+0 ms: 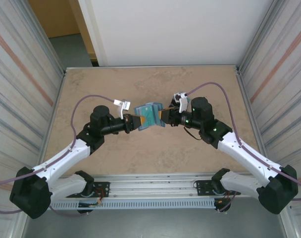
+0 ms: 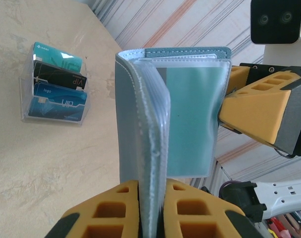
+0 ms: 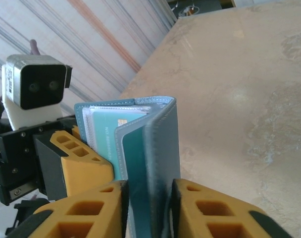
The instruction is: Take the credit cards out of the card holder
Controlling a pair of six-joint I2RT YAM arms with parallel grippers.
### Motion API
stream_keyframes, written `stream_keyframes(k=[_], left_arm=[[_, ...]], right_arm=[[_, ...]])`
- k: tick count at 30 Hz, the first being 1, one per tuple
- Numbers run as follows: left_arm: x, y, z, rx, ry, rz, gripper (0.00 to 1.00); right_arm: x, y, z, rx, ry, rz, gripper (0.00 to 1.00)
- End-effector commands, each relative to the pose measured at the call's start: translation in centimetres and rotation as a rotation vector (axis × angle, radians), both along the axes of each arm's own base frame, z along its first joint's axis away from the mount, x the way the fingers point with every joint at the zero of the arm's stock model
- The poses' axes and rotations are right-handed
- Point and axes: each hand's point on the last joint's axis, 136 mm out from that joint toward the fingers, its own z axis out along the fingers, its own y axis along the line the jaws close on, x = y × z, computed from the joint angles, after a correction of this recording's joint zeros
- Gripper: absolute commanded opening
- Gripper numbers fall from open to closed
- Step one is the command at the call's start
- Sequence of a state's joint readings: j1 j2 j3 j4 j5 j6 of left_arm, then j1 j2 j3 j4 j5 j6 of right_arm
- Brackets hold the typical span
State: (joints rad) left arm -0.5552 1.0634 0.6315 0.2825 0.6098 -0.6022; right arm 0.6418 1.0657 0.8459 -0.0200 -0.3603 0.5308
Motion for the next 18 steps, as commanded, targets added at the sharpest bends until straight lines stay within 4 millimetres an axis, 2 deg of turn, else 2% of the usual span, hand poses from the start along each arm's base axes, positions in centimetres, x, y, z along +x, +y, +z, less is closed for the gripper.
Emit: stream_keyframes(k=[1, 8, 13, 18], left_arm=[[-0.9, -0.4, 3.1, -0.056, -0.102, -0.064, 0.00], [-1.0, -0.5, 3.2, -0.057, -0.102, -0.071, 0.00], [-1.1, -0.6, 3.3, -0.059, -0.105, -0.083, 0.00], [-1.2, -0.6, 3.2, -0.055, -0.102, -0.086, 0.00]], right_arm=[[-0.1, 0.4, 0.1, -0.029, -0.010, 0.018, 0.34], [-0.3, 1.2, 0.0, -0.030, 0.006, 0.056, 0.36], [-0.1, 1.9, -0.6, -0.041, 0.029, 0.078, 0.28], [-0.4, 2.6, -0.1, -0.018, 0.027, 0.118, 0.22]])
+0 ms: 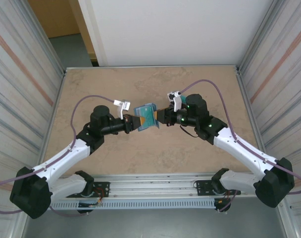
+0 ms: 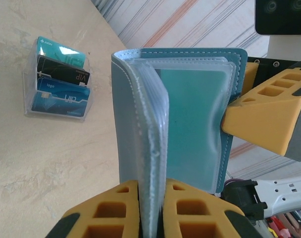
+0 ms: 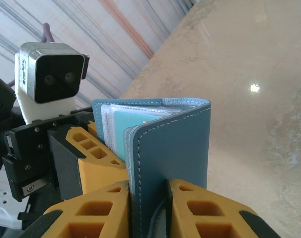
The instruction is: Take the credit cards out of the card holder
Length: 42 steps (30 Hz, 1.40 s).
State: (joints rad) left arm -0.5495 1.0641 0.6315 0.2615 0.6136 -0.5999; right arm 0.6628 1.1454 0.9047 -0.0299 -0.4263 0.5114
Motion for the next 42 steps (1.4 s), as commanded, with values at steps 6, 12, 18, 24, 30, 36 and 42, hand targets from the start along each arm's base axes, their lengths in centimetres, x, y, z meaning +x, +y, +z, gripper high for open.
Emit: stream_keyframes(k=[6, 12, 18, 24, 30, 36, 42], left_arm=[[-1.4, -0.8, 3.9, -0.075, -0.126, -0.097, 0.00], [-2.0, -0.8, 4.7, -0.096, -0.163, -0.126, 0.00], [-2.3, -0.7, 4.8, -0.080, -0.175, -0.128, 0.00], [-2.4, -0.5, 5.0, -0.082, -0.176, -0.123, 0.00], [-2.5, -0.4, 5.4, -0.085, -0.185, -0.119, 0.00], [-2.5, -0.5, 5.7, -0.090, -0.190, -0.129, 0.00], [-2.5, -0.4, 5.5, -0.089, -0.184, -0.121, 0.00]], right_arm=[[-0.1, 0.4, 0.0, -0.008, 0.009, 0.024, 0.16], [-0.4, 0.5, 0.5, 0.066, 0.034, 0.046, 0.12], [-1.3, 1.7, 1.8, 0.164, 0.078, 0.137, 0.12], [-1.0, 1.5, 0.9, 0.136, 0.100, 0.103, 0.09], [0.4, -0.1, -1.3, -0.011, 0.087, -0.057, 0.22], [0.9, -0.5, -2.3, -0.091, 0.072, -0.111, 0.29], [1.4, -0.7, -2.8, -0.151, 0.057, -0.149, 0.41]])
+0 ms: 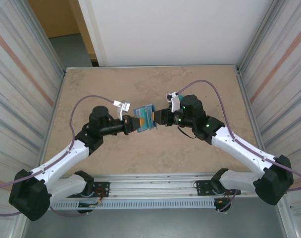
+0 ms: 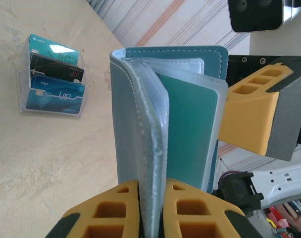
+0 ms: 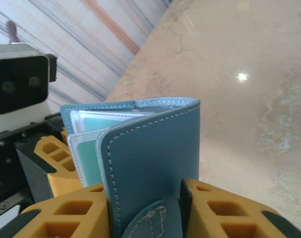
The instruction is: Take the credit cards out of the card holder
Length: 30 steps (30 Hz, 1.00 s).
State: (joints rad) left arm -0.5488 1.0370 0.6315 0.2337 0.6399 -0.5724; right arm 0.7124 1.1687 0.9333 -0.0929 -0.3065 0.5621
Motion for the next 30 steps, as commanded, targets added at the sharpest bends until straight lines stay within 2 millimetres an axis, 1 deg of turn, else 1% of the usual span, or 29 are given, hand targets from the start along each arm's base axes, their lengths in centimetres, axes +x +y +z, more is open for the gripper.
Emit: stream_keyframes(k=[1, 9, 15, 22, 30], left_arm=[[-1.7, -0.5, 5.1, -0.094, -0.161, -0.089, 0.00], [-1.0, -0.3, 4.1, -0.067, -0.119, -0.050, 0.00], [-0.9, -0.4, 4.1, -0.063, -0.108, -0.053, 0.00], [-0.9, -0.4, 4.0, -0.056, -0.101, -0.050, 0.00], [-0.3, -0.2, 2.9, -0.015, -0.062, -0.020, 0.00]], right_arm=[[1.0, -1.0, -1.7, -0.106, -0.001, -0.067, 0.42], [0.5, -0.4, -0.7, -0.075, -0.022, -0.033, 0.47], [0.8, -0.5, -1.0, -0.085, -0.023, -0.050, 0.50], [0.8, -0.5, -0.7, -0.069, -0.028, -0.052, 0.52], [0.6, -1.0, 0.0, -0.020, -0.029, -0.053, 0.58]])
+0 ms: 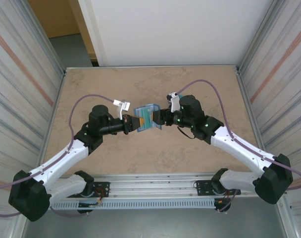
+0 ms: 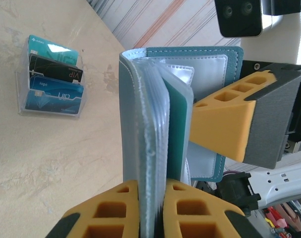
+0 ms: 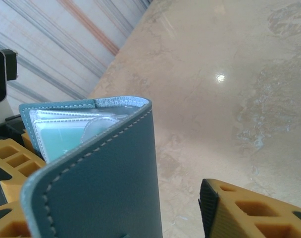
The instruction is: Take the credit cards out of the card holder
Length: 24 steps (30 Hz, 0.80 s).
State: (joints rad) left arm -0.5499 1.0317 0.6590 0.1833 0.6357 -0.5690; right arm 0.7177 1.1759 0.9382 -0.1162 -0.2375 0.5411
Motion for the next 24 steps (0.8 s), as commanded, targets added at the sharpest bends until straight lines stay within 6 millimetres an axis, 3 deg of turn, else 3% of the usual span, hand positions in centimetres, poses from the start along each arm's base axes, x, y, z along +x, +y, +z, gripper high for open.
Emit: stream_keyframes(k=[1, 19, 24], left_arm=[[-0.2, -0.3, 2.5, -0.026, -0.073, -0.024, 0.00], [0.1, -0.6, 2.4, -0.032, -0.068, -0.028, 0.00], [0.1, -0.8, 2.5, -0.040, -0.069, -0.037, 0.00]], right_arm=[[-0.2, -0.5, 0.7, 0.034, -0.013, -0.002, 0.59], [-1.2, -1.0, 1.8, 0.113, -0.016, 0.023, 0.80], [-1.0, -0.9, 1.2, 0.105, -0.004, 0.025, 0.83]])
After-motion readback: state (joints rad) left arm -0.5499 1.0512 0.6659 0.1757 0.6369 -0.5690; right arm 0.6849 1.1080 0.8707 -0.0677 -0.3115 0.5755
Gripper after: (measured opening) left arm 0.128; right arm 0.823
